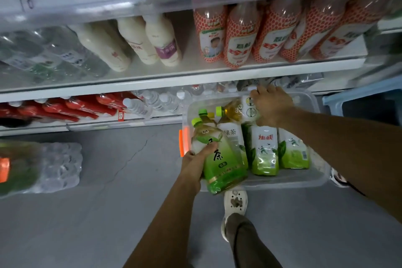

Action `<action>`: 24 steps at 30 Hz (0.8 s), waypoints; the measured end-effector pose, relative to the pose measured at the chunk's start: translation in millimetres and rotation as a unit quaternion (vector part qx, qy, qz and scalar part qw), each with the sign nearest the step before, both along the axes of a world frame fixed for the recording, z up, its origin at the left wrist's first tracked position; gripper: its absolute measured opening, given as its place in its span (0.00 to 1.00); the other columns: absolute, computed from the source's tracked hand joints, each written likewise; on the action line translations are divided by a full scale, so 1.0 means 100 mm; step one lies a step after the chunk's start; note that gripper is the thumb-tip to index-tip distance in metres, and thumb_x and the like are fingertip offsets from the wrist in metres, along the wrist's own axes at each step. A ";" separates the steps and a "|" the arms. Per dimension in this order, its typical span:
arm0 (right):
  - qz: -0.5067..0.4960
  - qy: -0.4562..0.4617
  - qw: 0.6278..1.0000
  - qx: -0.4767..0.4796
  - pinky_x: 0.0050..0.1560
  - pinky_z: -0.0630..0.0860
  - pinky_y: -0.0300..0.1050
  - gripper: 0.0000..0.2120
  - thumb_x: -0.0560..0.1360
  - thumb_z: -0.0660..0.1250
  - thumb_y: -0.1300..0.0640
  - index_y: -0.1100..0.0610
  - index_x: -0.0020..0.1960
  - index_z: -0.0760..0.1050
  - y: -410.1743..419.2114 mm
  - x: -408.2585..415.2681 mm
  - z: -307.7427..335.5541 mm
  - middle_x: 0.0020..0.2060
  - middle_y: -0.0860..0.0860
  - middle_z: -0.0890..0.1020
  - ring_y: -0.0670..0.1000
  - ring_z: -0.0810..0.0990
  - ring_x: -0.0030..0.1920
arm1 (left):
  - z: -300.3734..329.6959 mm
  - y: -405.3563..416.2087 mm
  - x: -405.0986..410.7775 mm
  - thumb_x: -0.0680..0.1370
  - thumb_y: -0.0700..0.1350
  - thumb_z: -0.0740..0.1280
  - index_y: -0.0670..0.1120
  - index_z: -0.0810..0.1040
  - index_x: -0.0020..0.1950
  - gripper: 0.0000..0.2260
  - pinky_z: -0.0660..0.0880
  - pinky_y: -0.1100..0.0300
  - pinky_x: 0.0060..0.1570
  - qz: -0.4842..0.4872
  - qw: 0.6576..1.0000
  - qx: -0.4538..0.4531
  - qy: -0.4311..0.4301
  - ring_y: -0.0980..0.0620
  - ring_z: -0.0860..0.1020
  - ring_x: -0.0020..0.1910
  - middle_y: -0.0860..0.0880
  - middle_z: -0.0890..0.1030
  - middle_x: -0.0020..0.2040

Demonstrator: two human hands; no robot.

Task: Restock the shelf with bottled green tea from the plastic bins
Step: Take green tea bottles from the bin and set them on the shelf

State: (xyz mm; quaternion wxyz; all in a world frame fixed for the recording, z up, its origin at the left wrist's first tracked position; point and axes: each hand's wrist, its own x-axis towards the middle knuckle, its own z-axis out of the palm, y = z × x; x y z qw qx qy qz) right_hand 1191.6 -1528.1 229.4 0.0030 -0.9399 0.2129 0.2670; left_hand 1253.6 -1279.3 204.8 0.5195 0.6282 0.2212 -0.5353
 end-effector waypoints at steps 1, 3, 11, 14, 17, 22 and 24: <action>-0.025 -0.002 1.000 0.019 0.66 0.69 0.54 0.41 0.66 0.76 0.43 0.60 0.70 0.63 0.02 -0.02 0.05 0.67 0.59 0.69 0.61 0.69 0.67 | 0.04 0.04 0.02 0.67 0.45 0.80 0.41 0.78 0.63 0.27 0.82 0.45 0.51 -0.002 1.000 -0.004 -0.007 0.42 0.86 0.50 0.41 0.86 0.51; -0.106 -0.035 0.991 0.075 0.64 0.72 0.52 0.41 0.65 0.77 0.43 0.60 0.69 0.65 0.10 -0.11 0.18 0.66 0.59 0.72 0.60 0.71 0.63 | 0.15 0.14 0.06 0.70 0.44 0.79 0.41 0.78 0.63 0.24 0.83 0.46 0.49 -0.010 1.000 -0.018 -0.021 0.42 0.86 0.49 0.41 0.86 0.51; -0.420 -0.134 0.775 0.453 0.67 0.70 0.51 0.49 0.55 0.82 0.41 0.54 0.71 0.70 0.95 -0.27 1.07 0.66 0.51 0.77 0.55 0.76 0.66 | 1.01 0.94 0.39 0.65 0.50 0.76 0.42 0.80 0.62 0.28 0.80 0.42 0.57 0.024 0.994 -0.077 -0.073 0.40 0.84 0.54 0.40 0.85 0.53; -0.454 -0.176 0.680 0.549 0.59 0.78 0.56 0.34 0.57 0.82 0.50 0.57 0.61 0.79 1.48 -0.21 1.37 0.54 0.57 0.84 0.57 0.84 0.53 | 1.45 1.42 0.54 0.61 0.55 0.81 0.41 0.80 0.64 0.35 0.79 0.40 0.58 0.055 0.991 -0.094 -0.075 0.38 0.83 0.57 0.37 0.84 0.57; -0.458 -0.202 0.588 0.635 0.44 0.83 0.51 0.23 0.63 0.76 0.57 0.62 0.56 0.79 2.13 -0.07 1.81 0.47 0.59 0.86 0.57 0.86 0.43 | 1.92 1.95 0.69 0.65 0.59 0.78 0.41 0.80 0.64 0.34 0.78 0.38 0.59 0.065 0.988 -0.125 -0.069 0.36 0.82 0.56 0.36 0.83 0.58; -0.437 -0.241 0.516 0.696 0.40 0.83 0.50 0.23 0.58 0.78 0.49 0.60 0.49 0.82 3.23 0.22 2.51 0.43 0.59 0.86 0.56 0.85 0.39 | 2.71 2.99 0.97 0.73 0.57 0.67 0.41 0.84 0.57 0.23 0.82 0.44 0.48 0.077 0.975 -0.196 -0.071 0.40 0.85 0.46 0.38 0.85 0.52; -0.427 -0.261 0.495 0.710 0.39 0.83 0.51 0.26 0.55 0.79 0.49 0.59 0.49 0.80 3.66 0.37 2.75 0.40 0.58 0.85 0.56 0.85 0.37 | 3.00 3.41 1.08 0.73 0.57 0.67 0.41 0.83 0.58 0.23 0.82 0.45 0.47 0.071 0.971 -0.203 -0.101 0.39 0.85 0.46 0.37 0.85 0.53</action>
